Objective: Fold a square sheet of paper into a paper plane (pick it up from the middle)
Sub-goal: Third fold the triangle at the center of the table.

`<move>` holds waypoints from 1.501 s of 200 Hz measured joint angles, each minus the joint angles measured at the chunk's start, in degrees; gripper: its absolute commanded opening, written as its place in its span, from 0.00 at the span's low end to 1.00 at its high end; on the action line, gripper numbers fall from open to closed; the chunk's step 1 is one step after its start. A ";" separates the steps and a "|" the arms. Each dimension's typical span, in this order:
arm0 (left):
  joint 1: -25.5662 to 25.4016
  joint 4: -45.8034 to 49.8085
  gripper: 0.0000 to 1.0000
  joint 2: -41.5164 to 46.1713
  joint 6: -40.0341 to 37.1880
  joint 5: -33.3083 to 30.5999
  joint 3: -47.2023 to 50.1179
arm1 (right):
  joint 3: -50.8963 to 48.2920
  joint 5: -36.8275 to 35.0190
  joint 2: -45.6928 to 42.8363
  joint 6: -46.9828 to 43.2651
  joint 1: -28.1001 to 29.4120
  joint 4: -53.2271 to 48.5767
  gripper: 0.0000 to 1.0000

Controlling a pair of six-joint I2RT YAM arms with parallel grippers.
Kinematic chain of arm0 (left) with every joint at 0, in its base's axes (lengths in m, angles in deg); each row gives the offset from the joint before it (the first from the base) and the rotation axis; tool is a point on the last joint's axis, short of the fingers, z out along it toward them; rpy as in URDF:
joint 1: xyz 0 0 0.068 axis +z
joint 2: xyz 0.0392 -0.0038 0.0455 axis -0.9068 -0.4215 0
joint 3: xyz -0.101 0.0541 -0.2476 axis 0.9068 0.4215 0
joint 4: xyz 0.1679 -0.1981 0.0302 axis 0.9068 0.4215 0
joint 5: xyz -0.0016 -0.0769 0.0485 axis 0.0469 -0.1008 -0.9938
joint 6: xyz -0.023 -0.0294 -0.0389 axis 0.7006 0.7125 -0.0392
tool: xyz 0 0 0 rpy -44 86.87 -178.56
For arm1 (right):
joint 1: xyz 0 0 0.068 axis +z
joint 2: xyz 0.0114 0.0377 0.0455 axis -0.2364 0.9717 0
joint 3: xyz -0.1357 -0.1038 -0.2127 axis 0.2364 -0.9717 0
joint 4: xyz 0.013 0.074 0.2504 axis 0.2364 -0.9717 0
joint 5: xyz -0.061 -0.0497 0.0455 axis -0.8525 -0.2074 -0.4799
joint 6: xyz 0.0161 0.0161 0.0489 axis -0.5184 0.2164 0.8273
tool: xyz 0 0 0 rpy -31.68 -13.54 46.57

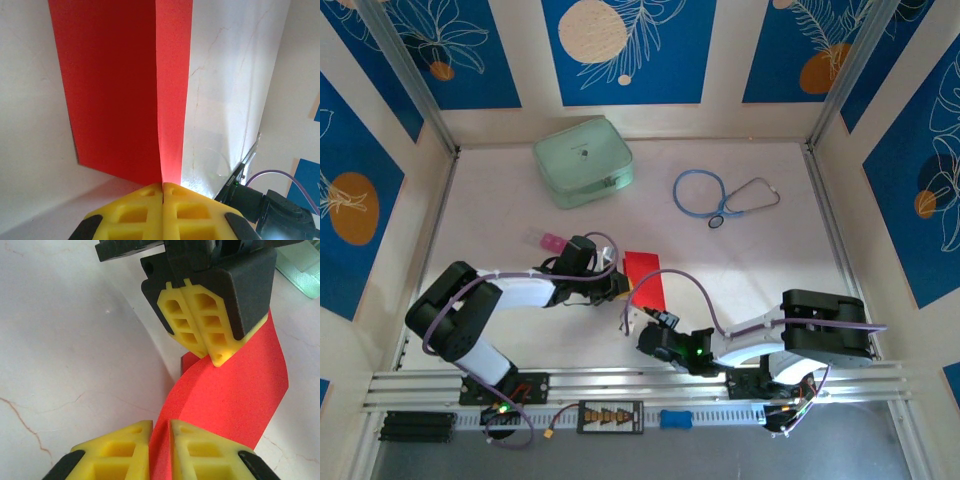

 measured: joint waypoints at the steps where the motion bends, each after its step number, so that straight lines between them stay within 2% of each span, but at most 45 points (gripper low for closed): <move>1: 0.00 0.00 0.01 0.00 0.00 0.00 0.00 | 0.00 0.02 -0.02 0.00 0.00 0.00 0.18; 65: 0.00 0.00 0.01 0.00 0.00 0.00 0.00 | -0.70 0.48 -0.98 1.01 -0.50 0.02 0.14; 124: 0.00 0.00 0.01 0.00 0.00 0.00 0.02 | -0.70 0.72 -1.14 1.51 -0.70 0.24 0.20; 198: 0.00 0.00 0.01 0.00 0.00 0.00 0.00 | -0.70 1.16 -1.14 1.51 -1.07 1.16 0.19; 245: 0.00 0.00 0.01 0.00 0.00 0.00 0.00 | -0.70 1.60 -1.16 1.51 -1.07 1.53 0.15; 273: 0.00 0.00 0.01 0.00 0.00 0.00 0.00 | -0.70 1.79 -1.18 1.64 -1.25 1.51 0.07; 300: 0.00 0.00 0.09 0.00 0.00 -0.02 0.00 | -0.70 2.01 -1.20 2.25 -1.44 1.49 0.02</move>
